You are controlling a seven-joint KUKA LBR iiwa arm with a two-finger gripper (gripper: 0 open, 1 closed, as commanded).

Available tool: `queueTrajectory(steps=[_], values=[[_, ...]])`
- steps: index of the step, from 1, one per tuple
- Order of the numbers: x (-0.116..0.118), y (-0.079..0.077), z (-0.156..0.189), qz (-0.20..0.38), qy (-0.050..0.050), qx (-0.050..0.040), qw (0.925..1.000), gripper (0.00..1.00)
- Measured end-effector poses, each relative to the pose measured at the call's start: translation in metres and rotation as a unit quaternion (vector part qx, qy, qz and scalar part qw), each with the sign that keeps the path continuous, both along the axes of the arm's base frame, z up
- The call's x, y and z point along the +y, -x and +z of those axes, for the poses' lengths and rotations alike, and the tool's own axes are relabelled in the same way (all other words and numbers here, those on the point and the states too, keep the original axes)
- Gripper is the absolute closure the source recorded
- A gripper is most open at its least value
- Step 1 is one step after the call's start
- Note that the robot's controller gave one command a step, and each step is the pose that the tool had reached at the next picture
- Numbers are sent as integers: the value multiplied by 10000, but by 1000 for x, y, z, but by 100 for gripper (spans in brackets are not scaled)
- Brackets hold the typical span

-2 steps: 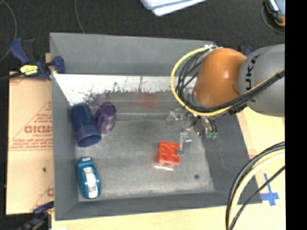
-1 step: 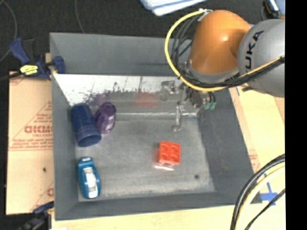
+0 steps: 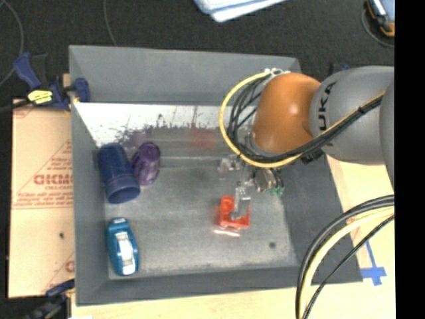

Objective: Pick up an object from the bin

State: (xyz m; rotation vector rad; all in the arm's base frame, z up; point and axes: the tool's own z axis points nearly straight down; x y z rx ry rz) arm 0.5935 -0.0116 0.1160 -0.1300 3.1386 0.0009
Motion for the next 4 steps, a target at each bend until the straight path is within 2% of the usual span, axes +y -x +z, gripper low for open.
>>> queueTrajectory(steps=[1, 2, 3, 4], values=[[-23, 1, 8, 334, 11, -60, 9994, 0], [-29, 17, -48, -183, -5, 0, 9998, 0], [-19, -9, -46, -668, -1, -80, 9977, 100], [-19, -9, -46, -671, -2, -80, 9977, 100]])
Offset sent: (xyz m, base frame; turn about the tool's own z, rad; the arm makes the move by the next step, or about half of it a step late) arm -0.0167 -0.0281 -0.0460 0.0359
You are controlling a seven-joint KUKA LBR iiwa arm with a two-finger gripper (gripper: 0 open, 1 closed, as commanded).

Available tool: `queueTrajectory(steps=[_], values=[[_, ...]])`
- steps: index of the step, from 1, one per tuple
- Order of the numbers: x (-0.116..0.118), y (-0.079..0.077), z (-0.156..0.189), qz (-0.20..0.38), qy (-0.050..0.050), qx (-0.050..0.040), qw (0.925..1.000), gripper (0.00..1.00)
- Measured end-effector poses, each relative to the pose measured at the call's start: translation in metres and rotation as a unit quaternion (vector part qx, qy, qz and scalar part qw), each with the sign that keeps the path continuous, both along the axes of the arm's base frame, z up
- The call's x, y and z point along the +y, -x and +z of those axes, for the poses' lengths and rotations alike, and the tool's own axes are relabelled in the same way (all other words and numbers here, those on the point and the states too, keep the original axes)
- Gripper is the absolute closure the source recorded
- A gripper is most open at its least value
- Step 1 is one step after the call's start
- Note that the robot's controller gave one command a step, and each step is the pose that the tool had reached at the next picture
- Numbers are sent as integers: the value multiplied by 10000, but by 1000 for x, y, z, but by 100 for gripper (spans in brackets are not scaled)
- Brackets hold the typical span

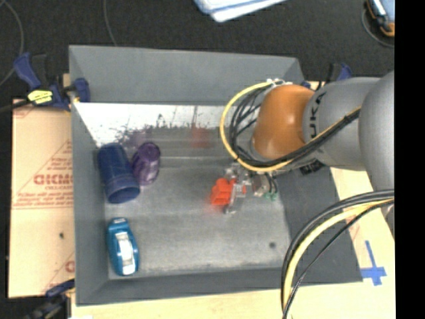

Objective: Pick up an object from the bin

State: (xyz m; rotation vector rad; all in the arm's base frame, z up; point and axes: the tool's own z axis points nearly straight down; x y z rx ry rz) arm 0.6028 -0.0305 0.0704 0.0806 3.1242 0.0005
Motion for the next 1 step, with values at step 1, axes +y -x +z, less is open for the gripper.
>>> queueTrajectory(steps=[1], values=[[9, -1, 83, -58, -5, -44, 10000, 100]])
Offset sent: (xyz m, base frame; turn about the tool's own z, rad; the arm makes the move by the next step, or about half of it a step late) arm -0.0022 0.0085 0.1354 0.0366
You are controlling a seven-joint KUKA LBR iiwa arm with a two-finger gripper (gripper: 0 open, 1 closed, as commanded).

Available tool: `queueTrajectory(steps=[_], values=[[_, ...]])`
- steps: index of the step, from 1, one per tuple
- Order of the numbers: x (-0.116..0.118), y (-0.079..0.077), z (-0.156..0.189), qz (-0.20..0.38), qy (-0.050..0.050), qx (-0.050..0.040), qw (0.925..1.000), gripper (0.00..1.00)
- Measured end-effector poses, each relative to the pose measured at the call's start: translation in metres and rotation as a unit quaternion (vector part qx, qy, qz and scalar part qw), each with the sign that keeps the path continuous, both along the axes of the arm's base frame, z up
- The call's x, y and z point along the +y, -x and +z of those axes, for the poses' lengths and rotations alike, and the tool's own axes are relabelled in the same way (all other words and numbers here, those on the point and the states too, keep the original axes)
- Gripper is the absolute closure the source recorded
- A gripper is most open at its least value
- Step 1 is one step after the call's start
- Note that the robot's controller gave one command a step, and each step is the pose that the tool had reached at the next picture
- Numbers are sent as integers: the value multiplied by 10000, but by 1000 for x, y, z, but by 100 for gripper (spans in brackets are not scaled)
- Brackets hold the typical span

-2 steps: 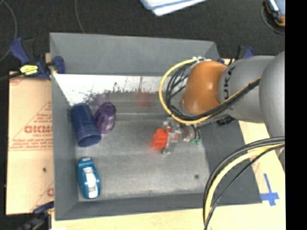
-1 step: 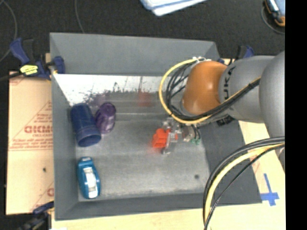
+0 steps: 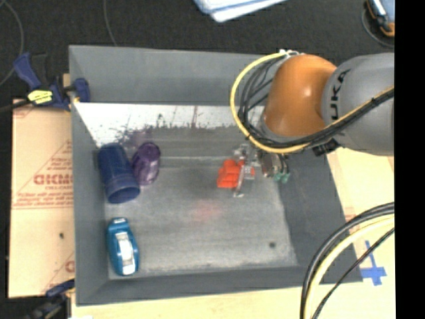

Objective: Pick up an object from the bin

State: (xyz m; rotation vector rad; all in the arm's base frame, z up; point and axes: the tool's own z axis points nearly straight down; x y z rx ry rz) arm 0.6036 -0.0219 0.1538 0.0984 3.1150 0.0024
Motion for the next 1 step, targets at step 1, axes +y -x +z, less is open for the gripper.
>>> queueTrajectory(steps=[1], values=[[-1, 1, 56, -106, 1, -10, 9999, 100]])
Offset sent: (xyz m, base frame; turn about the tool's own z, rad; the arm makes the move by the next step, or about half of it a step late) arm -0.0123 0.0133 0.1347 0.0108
